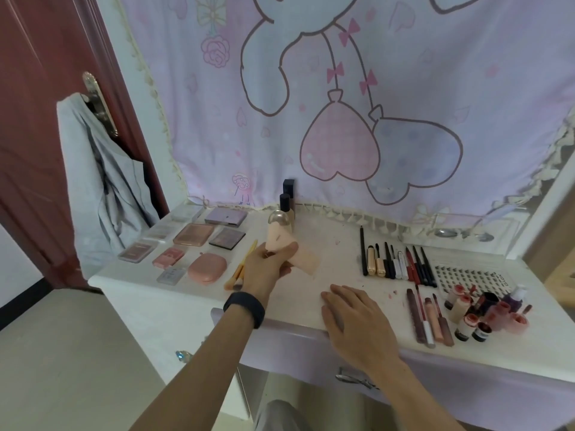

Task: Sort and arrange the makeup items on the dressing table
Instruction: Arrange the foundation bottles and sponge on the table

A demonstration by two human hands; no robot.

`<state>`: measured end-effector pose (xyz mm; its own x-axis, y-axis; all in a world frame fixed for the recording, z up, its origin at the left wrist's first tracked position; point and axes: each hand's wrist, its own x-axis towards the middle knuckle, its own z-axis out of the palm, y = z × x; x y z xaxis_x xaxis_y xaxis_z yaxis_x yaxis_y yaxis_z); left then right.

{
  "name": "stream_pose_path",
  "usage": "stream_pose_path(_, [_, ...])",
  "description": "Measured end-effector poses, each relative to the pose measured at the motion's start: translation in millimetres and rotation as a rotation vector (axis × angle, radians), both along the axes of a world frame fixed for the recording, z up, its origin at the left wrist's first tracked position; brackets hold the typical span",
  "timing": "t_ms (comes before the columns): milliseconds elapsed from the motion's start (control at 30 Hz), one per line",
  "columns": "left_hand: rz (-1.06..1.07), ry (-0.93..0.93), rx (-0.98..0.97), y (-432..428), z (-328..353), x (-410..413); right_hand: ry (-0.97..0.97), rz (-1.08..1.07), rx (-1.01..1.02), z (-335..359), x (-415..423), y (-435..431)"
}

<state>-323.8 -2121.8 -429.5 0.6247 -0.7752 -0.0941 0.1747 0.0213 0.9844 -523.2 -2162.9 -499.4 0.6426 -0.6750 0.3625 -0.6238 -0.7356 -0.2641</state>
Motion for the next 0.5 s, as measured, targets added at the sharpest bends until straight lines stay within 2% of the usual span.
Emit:
stream_pose_path(133, [-0.134, 0.189, -0.100, 15.9, 7.6, -28.8, -0.226, -0.048, 0.236, 10.1, 0.7, 2.5])
stream_pose_path(267, [-0.199, 0.221, -0.108, 21.1, 7.8, -48.5, -0.605, -0.061, 0.495, 27.7, 3.2, 4.0])
stream_pose_path(367, [-0.230, 0.205, -0.092, 19.7, 2.8, -55.7, -0.775, -0.086, 0.632, 35.6, 9.0, 3.1])
stream_pose_path(433, [-0.190, 0.096, -0.064, 17.6, -1.4, -56.6, -0.852, -0.095, 0.740, 37.3, 12.3, -0.8])
stream_pose_path(500, [-0.114, -0.209, -0.034, 15.8, -9.0, -54.3, -0.955, -0.091, 0.861, 39.5, 13.3, -8.1])
